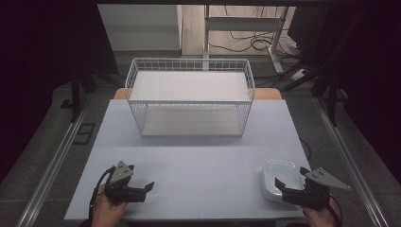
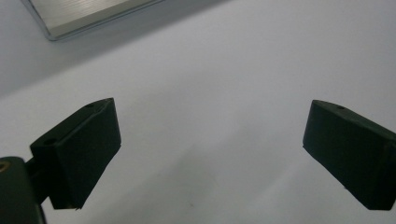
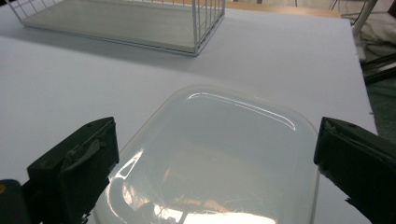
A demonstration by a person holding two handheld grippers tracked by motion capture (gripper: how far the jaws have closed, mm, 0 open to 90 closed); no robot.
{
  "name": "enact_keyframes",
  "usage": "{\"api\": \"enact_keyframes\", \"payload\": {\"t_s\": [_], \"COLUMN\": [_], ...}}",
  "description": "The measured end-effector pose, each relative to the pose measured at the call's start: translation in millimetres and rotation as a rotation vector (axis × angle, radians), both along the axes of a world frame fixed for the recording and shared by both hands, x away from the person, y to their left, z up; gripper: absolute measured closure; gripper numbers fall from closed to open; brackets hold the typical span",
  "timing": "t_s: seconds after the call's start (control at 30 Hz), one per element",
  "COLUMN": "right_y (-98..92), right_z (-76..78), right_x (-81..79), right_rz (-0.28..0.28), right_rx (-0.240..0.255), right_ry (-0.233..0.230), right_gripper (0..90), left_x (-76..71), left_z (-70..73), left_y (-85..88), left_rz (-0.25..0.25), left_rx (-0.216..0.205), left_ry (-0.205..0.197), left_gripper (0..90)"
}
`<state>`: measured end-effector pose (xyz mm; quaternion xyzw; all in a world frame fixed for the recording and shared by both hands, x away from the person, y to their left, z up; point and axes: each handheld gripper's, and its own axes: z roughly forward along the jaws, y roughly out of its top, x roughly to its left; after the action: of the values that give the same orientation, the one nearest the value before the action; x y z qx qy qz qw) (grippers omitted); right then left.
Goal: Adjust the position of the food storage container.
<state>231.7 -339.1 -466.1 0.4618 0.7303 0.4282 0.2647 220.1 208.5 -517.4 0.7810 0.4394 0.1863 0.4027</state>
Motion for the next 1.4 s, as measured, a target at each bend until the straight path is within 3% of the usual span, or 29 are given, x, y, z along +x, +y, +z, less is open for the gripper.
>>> {"api": "enact_keyframes", "payload": {"t_s": [0.17,0.2,0.4,0.57,0.77,0.87,0.9,0.93,0.97,1.0,1.03,1.07,1.1,1.13,1.23,1.27,1.4], "right_y": [-5.3,-7.3,-10.7,-11.9,-21.5,-32.8,-32.8,-38.8,-38.8,-42.1,-42.1,-44.7,-44.7,-47.5,-48.5,-46.8,-39.9], "right_z": [0.2,0.9,0.2,0.7,5.6,11.4,11.4,14.2,14.2,15.5,15.5,15.1,15.1,13.4,11.1,7.6,3.9], "right_x": [-0.6,-0.6,1.1,3.9,1.5,-2.3,-2.3,-4.7,-4.7,-6.6,-6.6,-7.9,-7.9,-8.5,-8.1,-6.4,-5.0], "right_rz": [-0.013,-0.016,0.000,-0.027,-0.040,-0.080,-0.080,-0.098,-0.098,-0.093,-0.093,-0.100,-0.100,-0.096,-0.110,-0.107,-0.104], "right_rx": [0.001,-0.017,-0.009,0.021,0.017,0.008,0.008,0.007,0.007,-0.007,-0.007,-0.039,-0.039,-0.051,-0.080,-0.101,-0.148], "right_ry": [0.003,0.016,0.049,0.069,0.096,0.107,0.107,0.117,0.117,0.131,0.131,0.142,0.142,0.152,0.172,0.213,0.239], "right_gripper": [0.0,0.0,0.0,0.0,0.0,22.6,22.6,41.6,41.6,57.8,57.8,74.2,74.2,86.2,89.3,89.4,89.5], "left_x": [0.4,0.3,1.9,2.1,2.7,2.7,2.7,2.8,2.8,2.9,2.9,2.8,2.8,2.9,3.0,3.2,3.3], "left_z": [0.0,0.3,-1.0,-0.5,-1.4,-1.4,-1.4,-1.2,-1.2,-1.1,-1.1,-1.0,-1.0,-1.0,-1.1,-1.3,-1.5], "left_y": [0.4,0.1,3.3,5.0,3.8,4.2,4.2,5.2,5.2,5.9,5.9,6.3,6.3,6.4,6.3,6.4,6.6], "left_rz": [0.000,-0.002,-0.010,-0.013,-0.020,-0.022,-0.022,-0.021,-0.021,-0.020,-0.020,-0.020,-0.020,-0.022,-0.023,-0.024,-0.025], "left_rx": [-0.016,-0.025,-0.056,-0.069,-0.069,-0.077,-0.077,-0.082,-0.082,-0.089,-0.089,-0.094,-0.094,-0.095,-0.095,-0.096,-0.101], "left_ry": [-0.020,-0.025,0.008,0.010,0.021,0.023,0.023,0.024,0.024,0.025,0.025,0.026,0.026,0.027,0.030,0.032,0.037], "left_gripper": [3.5,3.3,3.2,3.1,3.1,3.1,3.0,3.1,3.1,3.1,3.1,3.2,3.2,3.2,3.2,3.2,3.3]}}
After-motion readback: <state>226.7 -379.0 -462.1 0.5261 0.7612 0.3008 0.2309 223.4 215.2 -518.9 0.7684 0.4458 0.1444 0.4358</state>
